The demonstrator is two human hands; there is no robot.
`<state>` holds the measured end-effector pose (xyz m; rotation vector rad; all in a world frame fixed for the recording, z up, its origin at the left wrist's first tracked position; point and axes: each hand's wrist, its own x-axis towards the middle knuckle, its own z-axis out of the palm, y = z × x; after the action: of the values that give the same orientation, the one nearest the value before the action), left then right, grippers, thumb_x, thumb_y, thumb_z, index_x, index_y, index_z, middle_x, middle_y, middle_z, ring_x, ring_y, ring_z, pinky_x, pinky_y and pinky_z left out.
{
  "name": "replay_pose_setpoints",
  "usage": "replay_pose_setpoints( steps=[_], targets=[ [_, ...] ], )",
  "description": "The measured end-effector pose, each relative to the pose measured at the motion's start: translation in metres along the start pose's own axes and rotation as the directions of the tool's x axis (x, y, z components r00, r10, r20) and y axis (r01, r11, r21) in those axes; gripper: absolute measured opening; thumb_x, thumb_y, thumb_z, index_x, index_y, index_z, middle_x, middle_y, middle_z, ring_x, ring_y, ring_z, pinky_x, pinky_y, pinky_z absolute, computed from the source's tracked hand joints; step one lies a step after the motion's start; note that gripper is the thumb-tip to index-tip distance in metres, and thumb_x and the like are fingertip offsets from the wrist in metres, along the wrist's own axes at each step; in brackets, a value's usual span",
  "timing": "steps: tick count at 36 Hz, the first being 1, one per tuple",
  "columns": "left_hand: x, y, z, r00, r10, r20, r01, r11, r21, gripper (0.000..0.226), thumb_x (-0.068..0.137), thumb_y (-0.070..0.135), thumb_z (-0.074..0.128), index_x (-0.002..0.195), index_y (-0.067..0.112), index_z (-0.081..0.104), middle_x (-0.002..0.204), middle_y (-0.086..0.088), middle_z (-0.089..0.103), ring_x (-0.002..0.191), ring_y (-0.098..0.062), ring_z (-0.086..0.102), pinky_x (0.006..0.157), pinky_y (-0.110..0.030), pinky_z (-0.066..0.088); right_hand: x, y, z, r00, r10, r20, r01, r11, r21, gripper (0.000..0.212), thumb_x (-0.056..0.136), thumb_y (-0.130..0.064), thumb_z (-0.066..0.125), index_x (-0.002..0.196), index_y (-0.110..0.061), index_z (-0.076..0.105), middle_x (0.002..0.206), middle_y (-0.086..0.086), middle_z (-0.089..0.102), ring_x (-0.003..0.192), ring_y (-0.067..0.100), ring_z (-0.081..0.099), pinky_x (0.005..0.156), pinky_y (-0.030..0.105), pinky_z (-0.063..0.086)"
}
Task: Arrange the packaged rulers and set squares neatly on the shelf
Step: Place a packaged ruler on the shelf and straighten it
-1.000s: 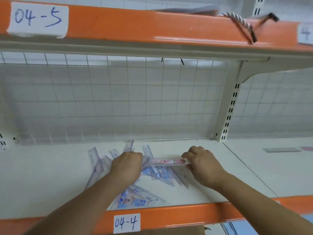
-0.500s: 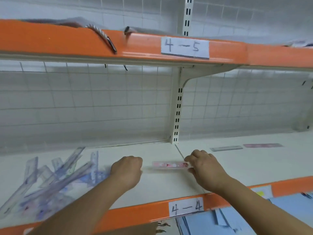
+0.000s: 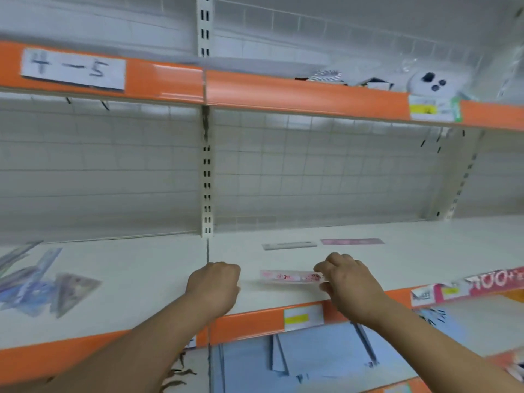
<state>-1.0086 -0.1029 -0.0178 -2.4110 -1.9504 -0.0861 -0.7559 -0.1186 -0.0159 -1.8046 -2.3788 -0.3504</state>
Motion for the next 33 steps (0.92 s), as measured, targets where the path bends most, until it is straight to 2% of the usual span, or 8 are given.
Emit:
replay_pose_setpoints(
  steps=[12, 19, 24, 28, 33],
  targets=[
    [0.067, 0.075, 0.001, 0.997, 0.076, 0.008, -0.076, 0.997, 0.023, 0.02, 0.099, 0.03, 0.043, 0.11, 0.019, 0.056, 0.118, -0.001, 0.059, 0.111, -0.022, 0.054, 0.084, -0.033, 0.046, 0.0, 0.091, 0.016, 0.996, 0.09, -0.024, -0.09, 0.996, 0.019, 0.038, 0.096, -0.024, 0.05, 0.133, -0.021, 0.05, 0.124, 0.001, 0.053, 0.114, 0.025, 0.048, 0.089, 0.032, 0.036],
    [0.114, 0.101, 0.003, 0.995, 0.097, -0.016, -0.097, 0.995, -0.012, 0.019, 0.098, 0.03, 0.045, 0.11, 0.02, 0.056, 0.112, 0.002, 0.06, 0.104, -0.02, 0.056, 0.083, -0.032, 0.047, 0.026, 0.13, 0.024, 0.996, 0.09, -0.009, -0.09, 0.996, -0.009, 0.037, 0.096, -0.024, 0.049, 0.133, -0.02, 0.051, 0.122, 0.003, 0.053, 0.114, 0.026, 0.048, 0.089, 0.032, 0.037],
    [0.144, 0.113, 0.003, 0.994, 0.108, -0.028, -0.109, 0.994, -0.023, 0.017, 0.098, 0.03, 0.045, 0.106, 0.02, 0.056, 0.109, 0.002, 0.06, 0.103, -0.02, 0.056, 0.079, -0.031, 0.044, 0.045, 0.154, 0.028, 0.993, 0.119, -0.021, -0.12, 0.993, -0.012, 0.037, 0.097, -0.025, 0.048, 0.134, -0.022, 0.048, 0.125, 0.002, 0.05, 0.116, 0.024, 0.046, 0.091, 0.031, 0.035],
    [0.16, 0.121, 0.004, 0.994, 0.109, -0.03, -0.11, 0.994, -0.022, 0.012, 0.097, 0.03, 0.045, 0.098, 0.021, 0.054, 0.106, 0.002, 0.061, 0.093, -0.018, 0.054, 0.078, -0.03, 0.044, 0.057, 0.171, 0.032, 0.994, 0.112, -0.003, -0.112, 0.993, -0.029, 0.038, 0.098, -0.026, 0.045, 0.136, -0.023, 0.046, 0.125, 0.0, 0.049, 0.116, 0.023, 0.046, 0.091, 0.03, 0.035],
    [0.175, 0.127, 0.01, 0.995, 0.093, -0.031, -0.093, 0.996, -0.006, 0.011, 0.098, 0.029, 0.044, 0.095, 0.022, 0.052, 0.106, 0.002, 0.062, 0.096, -0.019, 0.057, 0.077, -0.03, 0.045, 0.077, 0.192, 0.04, 0.995, 0.099, -0.025, -0.099, 0.995, 0.01, 0.036, 0.097, -0.027, 0.046, 0.134, -0.024, 0.048, 0.122, -0.002, 0.05, 0.112, 0.021, 0.046, 0.089, 0.028, 0.035]
  ],
)
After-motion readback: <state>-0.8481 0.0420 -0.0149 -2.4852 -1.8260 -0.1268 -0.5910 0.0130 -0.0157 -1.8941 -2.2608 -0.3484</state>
